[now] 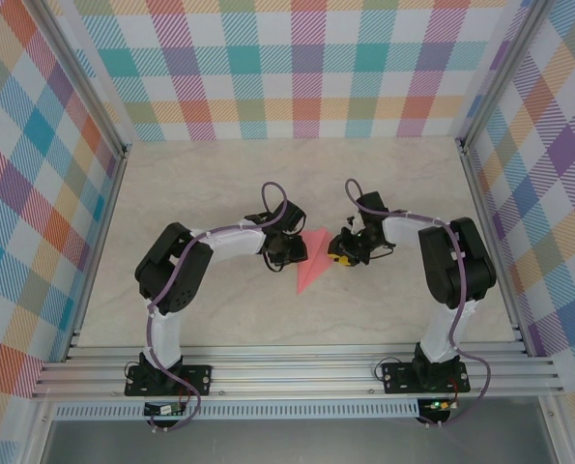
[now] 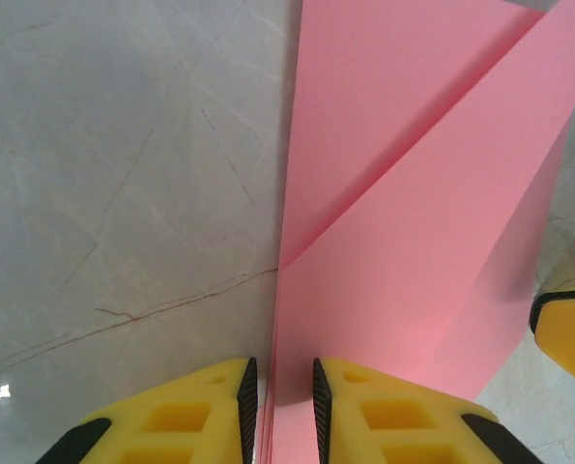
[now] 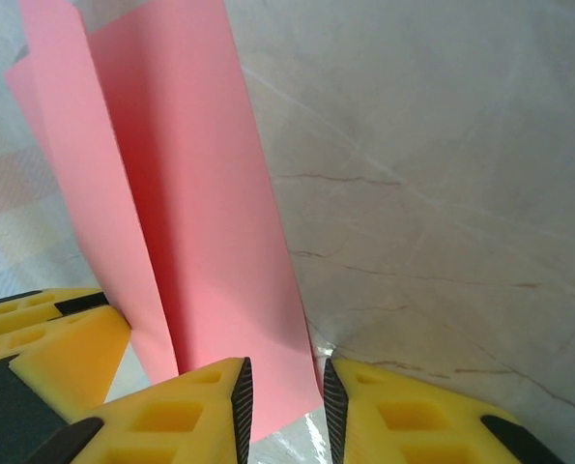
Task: Fold a paper plane with a square sheet of paper (pick it up from the middle)
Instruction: Fourth fold the wing at the center of the table, then turn over the paper at the center of the table.
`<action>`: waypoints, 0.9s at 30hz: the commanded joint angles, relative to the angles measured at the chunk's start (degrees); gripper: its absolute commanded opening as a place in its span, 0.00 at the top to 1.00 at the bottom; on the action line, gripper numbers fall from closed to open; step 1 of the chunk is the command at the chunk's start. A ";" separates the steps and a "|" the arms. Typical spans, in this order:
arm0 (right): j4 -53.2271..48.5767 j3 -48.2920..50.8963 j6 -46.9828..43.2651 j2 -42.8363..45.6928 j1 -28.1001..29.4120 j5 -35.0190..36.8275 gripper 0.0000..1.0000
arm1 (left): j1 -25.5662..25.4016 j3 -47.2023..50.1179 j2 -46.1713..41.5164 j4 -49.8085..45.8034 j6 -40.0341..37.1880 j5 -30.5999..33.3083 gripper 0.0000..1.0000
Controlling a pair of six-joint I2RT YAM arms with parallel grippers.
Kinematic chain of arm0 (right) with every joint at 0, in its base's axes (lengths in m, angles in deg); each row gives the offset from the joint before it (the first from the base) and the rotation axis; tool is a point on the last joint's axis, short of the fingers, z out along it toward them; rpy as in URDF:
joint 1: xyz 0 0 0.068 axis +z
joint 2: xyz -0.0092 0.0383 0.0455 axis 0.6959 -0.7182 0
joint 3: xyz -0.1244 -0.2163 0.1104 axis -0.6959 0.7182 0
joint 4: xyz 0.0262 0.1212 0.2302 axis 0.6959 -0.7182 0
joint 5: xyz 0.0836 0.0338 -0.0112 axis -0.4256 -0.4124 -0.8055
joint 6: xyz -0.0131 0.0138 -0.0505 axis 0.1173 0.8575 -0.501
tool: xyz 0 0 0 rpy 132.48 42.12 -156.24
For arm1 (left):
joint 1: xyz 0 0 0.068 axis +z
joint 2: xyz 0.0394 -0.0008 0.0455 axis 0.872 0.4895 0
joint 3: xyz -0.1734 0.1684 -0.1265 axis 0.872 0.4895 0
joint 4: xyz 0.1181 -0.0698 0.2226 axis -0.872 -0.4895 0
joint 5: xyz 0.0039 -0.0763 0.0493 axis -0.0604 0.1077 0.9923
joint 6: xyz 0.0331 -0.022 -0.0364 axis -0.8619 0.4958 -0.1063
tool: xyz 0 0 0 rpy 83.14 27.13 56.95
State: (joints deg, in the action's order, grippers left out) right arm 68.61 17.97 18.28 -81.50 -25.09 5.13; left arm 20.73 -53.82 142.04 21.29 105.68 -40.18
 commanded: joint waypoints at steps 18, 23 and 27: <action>1.01 -1.30 0.79 1.11 4.36 0.79 0.69 | 0.24 -1.07 2.18 -0.69 -0.33 -1.84 0.78; 5.70 -1.46 5.41 0.88 4.29 -2.06 0.64 | 0.41 -0.47 1.36 -0.67 0.55 -0.54 0.78; 8.01 -1.79 8.00 1.31 4.28 -1.53 0.62 | 0.66 1.00 0.14 1.12 2.03 -0.32 0.78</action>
State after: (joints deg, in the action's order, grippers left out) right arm 73.53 17.24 23.13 -80.95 -20.78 4.85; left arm 20.88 -54.00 142.15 20.90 106.23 -40.16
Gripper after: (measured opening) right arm 0.379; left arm 0.220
